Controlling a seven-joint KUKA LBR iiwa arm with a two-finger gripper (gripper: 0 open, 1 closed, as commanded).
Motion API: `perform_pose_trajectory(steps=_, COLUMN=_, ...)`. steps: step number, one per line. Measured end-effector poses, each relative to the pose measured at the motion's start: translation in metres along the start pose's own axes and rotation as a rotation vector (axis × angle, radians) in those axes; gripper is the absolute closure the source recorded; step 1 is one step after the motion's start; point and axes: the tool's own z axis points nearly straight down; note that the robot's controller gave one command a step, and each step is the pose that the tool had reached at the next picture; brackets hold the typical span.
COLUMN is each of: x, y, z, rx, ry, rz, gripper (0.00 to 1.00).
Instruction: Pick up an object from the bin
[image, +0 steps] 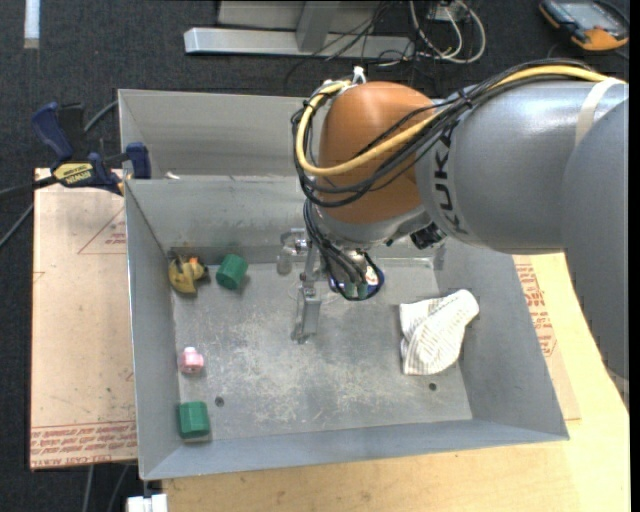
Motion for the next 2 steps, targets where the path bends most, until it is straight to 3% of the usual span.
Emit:
perform_pose_trajectory(steps=1, x=-0.002, y=-0.001, z=-0.005, rx=-0.001, ry=-0.008, rz=0.003, gripper=0.00)
perform_pose_trajectory(steps=2, x=-0.007, y=-0.079, z=0.060, rx=0.003, ry=0.004, rz=0.104, gripper=0.00)
